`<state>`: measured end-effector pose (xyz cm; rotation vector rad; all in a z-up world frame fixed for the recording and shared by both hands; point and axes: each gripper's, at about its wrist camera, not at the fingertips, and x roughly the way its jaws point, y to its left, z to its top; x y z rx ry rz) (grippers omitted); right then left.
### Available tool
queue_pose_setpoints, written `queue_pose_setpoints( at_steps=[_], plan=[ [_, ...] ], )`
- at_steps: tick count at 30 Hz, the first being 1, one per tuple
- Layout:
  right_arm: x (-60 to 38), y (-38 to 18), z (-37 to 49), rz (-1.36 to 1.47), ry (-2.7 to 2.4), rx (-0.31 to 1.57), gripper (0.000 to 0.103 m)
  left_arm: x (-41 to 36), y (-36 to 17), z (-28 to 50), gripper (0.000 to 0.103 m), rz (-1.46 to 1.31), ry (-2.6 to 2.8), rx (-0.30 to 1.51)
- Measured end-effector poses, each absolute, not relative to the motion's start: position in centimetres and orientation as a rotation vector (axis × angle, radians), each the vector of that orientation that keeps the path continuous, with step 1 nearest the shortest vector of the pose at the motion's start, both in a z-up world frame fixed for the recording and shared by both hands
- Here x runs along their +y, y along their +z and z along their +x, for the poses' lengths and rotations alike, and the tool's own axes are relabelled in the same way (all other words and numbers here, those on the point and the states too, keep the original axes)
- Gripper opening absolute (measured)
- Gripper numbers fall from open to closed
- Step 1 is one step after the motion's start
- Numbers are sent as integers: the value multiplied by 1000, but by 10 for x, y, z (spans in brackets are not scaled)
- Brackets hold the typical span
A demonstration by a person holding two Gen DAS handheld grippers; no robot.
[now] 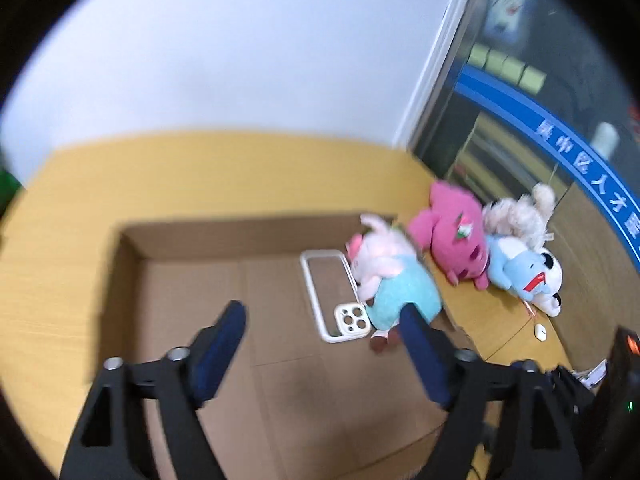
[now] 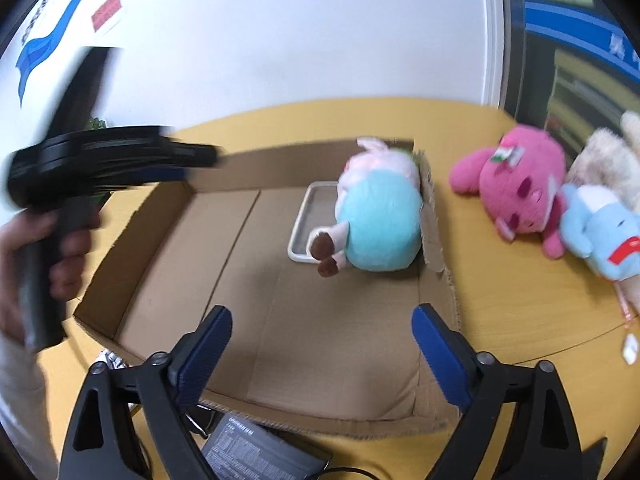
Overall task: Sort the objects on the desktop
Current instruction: 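Lower the phone case into the box beside the pig and open the right gripper, then move the right gripper to the black UGREEN box and grasp it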
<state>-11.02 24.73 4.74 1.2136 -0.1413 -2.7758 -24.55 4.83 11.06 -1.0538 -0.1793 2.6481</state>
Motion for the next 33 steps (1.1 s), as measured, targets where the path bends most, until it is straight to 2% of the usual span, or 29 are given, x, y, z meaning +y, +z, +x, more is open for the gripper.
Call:
queue_pose_setpoints(
  at_steps=[5, 13, 20, 33],
  plan=[
    [225, 69, -74, 1088, -2854, -74, 98, 32, 138, -156, 81, -884, 2818, -15],
    [194, 91, -25, 939, -2913, 36, 100, 56, 128, -74, 81, -738, 2967, 139],
    [181, 94, 8, 898, -2916, 63, 100, 57, 113, -45, 81, -752, 2969, 65],
    [173, 63, 23, 914, -2874, 17, 102, 56, 69, -36, 81, -903, 3018, 140]
  ],
)
